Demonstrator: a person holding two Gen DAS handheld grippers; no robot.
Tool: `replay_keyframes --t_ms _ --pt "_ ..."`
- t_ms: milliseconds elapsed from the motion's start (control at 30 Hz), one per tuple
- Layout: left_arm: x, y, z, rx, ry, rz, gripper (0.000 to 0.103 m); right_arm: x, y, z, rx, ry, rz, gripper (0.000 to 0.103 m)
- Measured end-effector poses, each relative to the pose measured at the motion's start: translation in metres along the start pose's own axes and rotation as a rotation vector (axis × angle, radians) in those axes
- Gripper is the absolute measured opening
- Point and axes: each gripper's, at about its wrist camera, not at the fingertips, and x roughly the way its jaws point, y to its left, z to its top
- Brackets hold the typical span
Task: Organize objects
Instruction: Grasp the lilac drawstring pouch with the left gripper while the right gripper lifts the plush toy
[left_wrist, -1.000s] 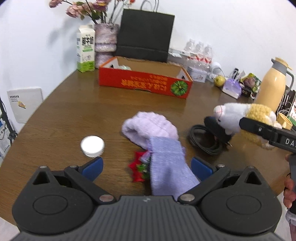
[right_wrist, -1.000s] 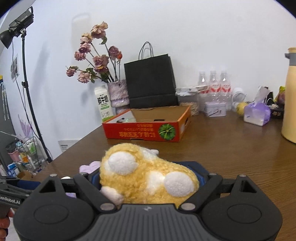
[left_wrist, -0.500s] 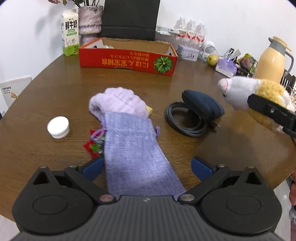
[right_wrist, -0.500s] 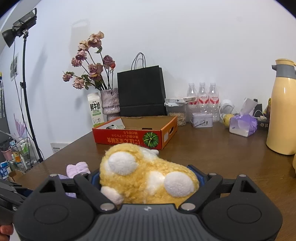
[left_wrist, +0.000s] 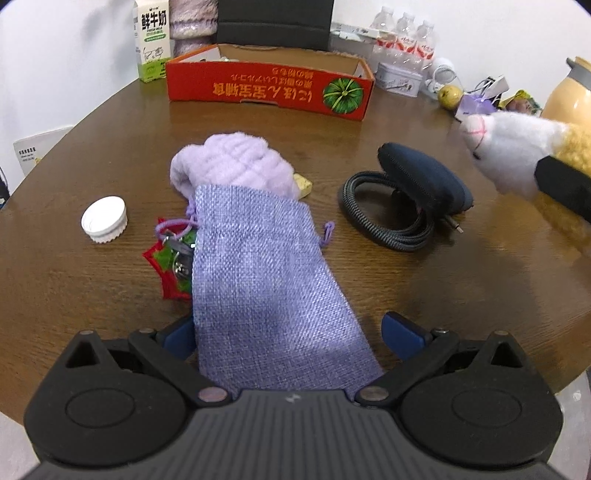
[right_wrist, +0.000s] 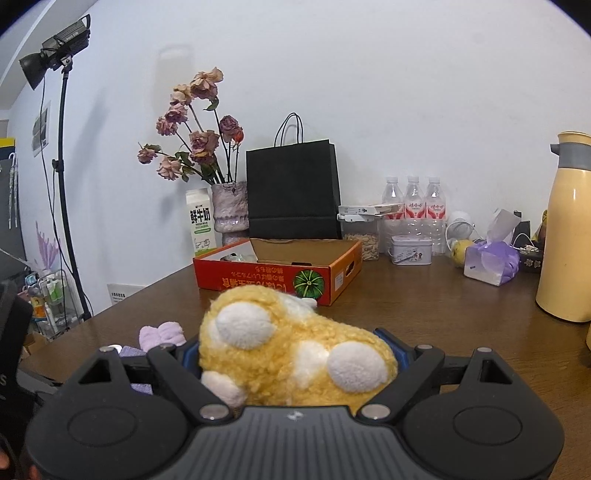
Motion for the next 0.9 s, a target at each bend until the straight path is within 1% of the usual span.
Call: replay_keyframes --t_ms 167,267,367,433,467,500,533,567,633,667,733,767,900 --pt "0.001 -0.003 -0.002 0.017 -0.006 0.026 0.103 0.001 0.000 -0.001 0.003 0.000 0.003 0.089" --pt "0.003 -0.010 -0.005 0.069 -0.006 0.053 0.101 0.002 0.000 -0.002 0.006 0.002 0.005 0.089" --pt "-0.002 -0.012 -0.007 0.090 -0.022 0.037 0.086 0.002 0.000 -0.003 0.008 0.002 0.007 0.089" --pt "-0.005 -0.013 -0.007 0.097 -0.029 0.031 0.069 0.003 0.001 -0.004 0.008 0.003 0.007 0.089" --pt "-0.007 -0.013 -0.006 0.099 -0.033 0.030 0.063 0.002 0.001 -0.005 0.008 0.003 0.008 0.089" --pt "-0.008 -0.013 -0.007 0.103 -0.039 0.027 0.049 0.002 0.001 -0.005 0.008 0.003 0.010 0.089" --pt "-0.009 -0.013 -0.006 0.106 -0.043 0.024 0.039 0.003 0.002 -0.005 0.007 0.003 0.011 0.089" --pt "-0.010 -0.012 -0.006 0.102 -0.042 0.022 0.036 0.003 0.002 -0.005 0.006 0.003 0.013 0.089" --pt "-0.011 -0.009 -0.005 0.096 -0.042 0.009 0.020 0.003 0.004 -0.004 0.003 0.004 0.016 0.089" --pt "-0.011 -0.008 -0.005 0.091 -0.040 -0.001 0.018 0.003 0.004 -0.004 0.002 0.004 0.017 0.089" --pt "-0.013 -0.004 -0.005 0.082 -0.046 -0.021 0.011 0.003 0.006 -0.004 0.000 0.003 0.019 0.089" --pt "-0.015 -0.004 -0.005 0.086 -0.055 -0.022 0.009 0.003 0.006 -0.004 -0.001 0.002 0.020 0.089" --pt "-0.023 -0.005 -0.007 0.105 -0.077 -0.031 0.008 0.003 0.008 -0.002 -0.003 -0.002 0.024 0.089"
